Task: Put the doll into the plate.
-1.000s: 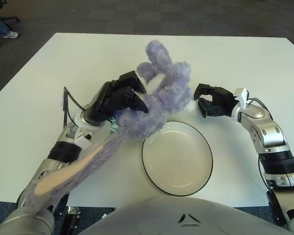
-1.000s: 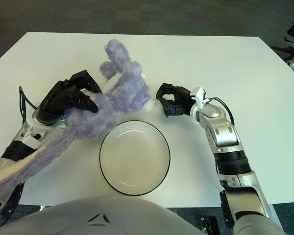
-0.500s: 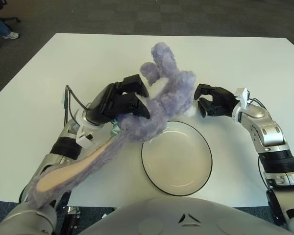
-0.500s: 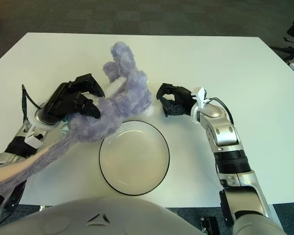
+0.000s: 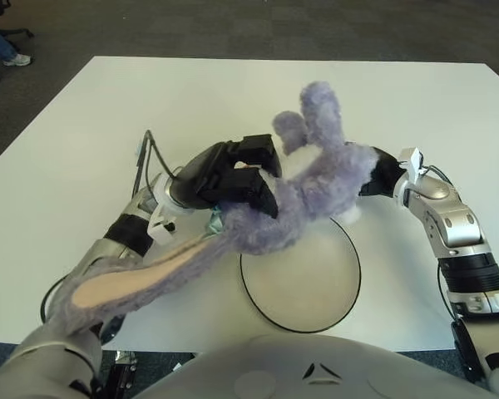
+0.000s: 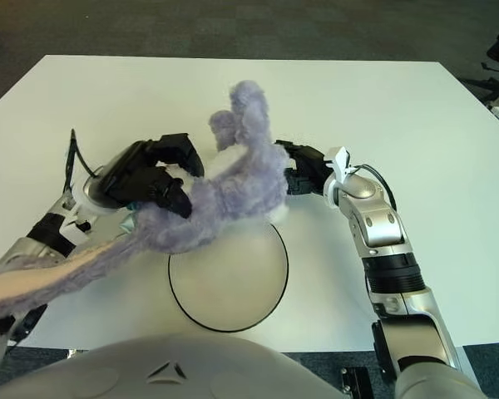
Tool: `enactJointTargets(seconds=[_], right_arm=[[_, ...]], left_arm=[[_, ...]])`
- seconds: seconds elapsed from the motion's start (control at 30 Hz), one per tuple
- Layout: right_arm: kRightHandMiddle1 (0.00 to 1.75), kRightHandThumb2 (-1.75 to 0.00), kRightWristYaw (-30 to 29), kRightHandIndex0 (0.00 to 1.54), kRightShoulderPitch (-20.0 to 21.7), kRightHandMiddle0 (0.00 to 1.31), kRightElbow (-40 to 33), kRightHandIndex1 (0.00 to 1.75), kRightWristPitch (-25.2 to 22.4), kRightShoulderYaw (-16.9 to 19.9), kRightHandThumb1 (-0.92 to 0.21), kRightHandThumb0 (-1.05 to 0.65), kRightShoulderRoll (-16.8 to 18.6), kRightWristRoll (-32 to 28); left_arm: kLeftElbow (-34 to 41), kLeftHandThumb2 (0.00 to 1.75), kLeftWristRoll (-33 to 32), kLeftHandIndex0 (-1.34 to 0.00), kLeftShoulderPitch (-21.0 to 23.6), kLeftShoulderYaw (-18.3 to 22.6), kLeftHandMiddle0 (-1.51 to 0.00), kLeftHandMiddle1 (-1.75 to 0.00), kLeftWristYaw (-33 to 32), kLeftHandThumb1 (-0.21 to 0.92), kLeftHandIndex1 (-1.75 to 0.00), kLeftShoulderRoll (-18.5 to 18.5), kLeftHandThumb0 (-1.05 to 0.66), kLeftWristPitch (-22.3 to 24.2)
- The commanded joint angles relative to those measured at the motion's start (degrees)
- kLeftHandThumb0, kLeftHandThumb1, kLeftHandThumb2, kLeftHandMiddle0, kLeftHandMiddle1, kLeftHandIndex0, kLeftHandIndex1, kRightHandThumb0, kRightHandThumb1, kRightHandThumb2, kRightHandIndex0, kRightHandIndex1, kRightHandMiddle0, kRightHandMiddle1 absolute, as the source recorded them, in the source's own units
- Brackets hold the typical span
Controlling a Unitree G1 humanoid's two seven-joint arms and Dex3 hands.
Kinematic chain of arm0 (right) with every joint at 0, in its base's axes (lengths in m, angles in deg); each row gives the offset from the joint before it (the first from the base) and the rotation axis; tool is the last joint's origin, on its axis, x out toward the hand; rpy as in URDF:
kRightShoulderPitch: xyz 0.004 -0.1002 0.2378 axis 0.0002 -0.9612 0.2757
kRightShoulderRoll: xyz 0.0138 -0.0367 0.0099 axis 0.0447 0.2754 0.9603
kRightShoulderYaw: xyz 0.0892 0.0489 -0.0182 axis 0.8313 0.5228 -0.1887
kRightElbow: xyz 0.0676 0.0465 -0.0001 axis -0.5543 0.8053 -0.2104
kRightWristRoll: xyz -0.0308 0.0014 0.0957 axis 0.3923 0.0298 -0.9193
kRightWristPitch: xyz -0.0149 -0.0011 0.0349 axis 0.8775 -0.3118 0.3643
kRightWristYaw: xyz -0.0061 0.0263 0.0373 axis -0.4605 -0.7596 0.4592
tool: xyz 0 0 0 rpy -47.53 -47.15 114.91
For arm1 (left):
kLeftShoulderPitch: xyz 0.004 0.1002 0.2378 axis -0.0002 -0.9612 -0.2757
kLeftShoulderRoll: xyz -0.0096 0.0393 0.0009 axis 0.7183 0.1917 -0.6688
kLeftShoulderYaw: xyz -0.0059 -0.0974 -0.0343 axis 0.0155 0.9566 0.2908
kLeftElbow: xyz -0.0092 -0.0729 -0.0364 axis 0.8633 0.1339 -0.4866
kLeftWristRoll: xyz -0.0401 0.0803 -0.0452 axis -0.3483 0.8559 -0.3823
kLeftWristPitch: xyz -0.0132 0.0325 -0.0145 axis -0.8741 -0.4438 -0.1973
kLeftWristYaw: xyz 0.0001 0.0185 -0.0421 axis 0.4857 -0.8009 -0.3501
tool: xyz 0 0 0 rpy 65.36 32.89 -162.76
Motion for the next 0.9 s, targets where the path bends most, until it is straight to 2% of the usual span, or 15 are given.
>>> enactJointTargets(seconds=[0.0,0.13,0.23,0.63,0.77,0.87], right_arm=[[1.74,-0.96,0.12,0.29,-3.24,0.28,4.03,1.75,-5.24,-2.52,-0.62,-0.01,-0.43,1.87],[1.74,-0.96,-0.37,0.29,-3.02,0.27,4.22,1.75,-5.13,-2.75,-0.62,-0.01,-0.36,2.53],[1.74,-0.95,-0.29,0.28,-2.85,0.27,4.48,1.75,-4.71,-2.84,-0.63,-0.01,-0.42,2.63],[1.74,-0.91,-0.65,0.26,-0.59,0.25,6.86,1.75,-5.55,-3.14,-0.66,-0.01,-0.85,3.38],[1.74,-0.96,-0.20,0.29,0.56,0.28,8.37,1.75,-6.08,-3.15,-0.62,-0.01,-1.02,3.27],[1.74,-0.97,0.21,0.29,1.18,0.28,9.36,1.75,-6.47,-2.63,-0.61,-0.01,-0.90,2.64]], left_arm=[[-0.80,1.33,-3.68,-0.50,3.91,-4.40,-0.50,-1.75,0.72,0.30,-1.73,2.00,-0.01,-0.37],[-0.88,1.34,-6.45,-0.51,5.18,-8.24,-0.51,-1.75,2.03,0.30,-1.73,3.80,-0.01,-0.37],[-2.10,1.34,-10.89,-0.51,6.29,-13.08,-0.51,-1.75,2.51,0.30,-1.74,4.76,-0.01,-0.37],[-7.74,1.36,-23.47,-0.52,9.77,-23.04,-0.53,-1.75,7.93,0.28,-1.74,4.16,-0.01,-0.34],[-7.89,1.37,-30.90,-0.52,8.99,-25.66,-0.53,-1.75,11.10,0.28,-1.74,3.59,-0.01,3.27],[-6.35,1.36,-36.96,-0.51,6.85,-24.78,-0.52,-1.75,15.22,0.29,-1.74,1.99,-0.01,6.91]])
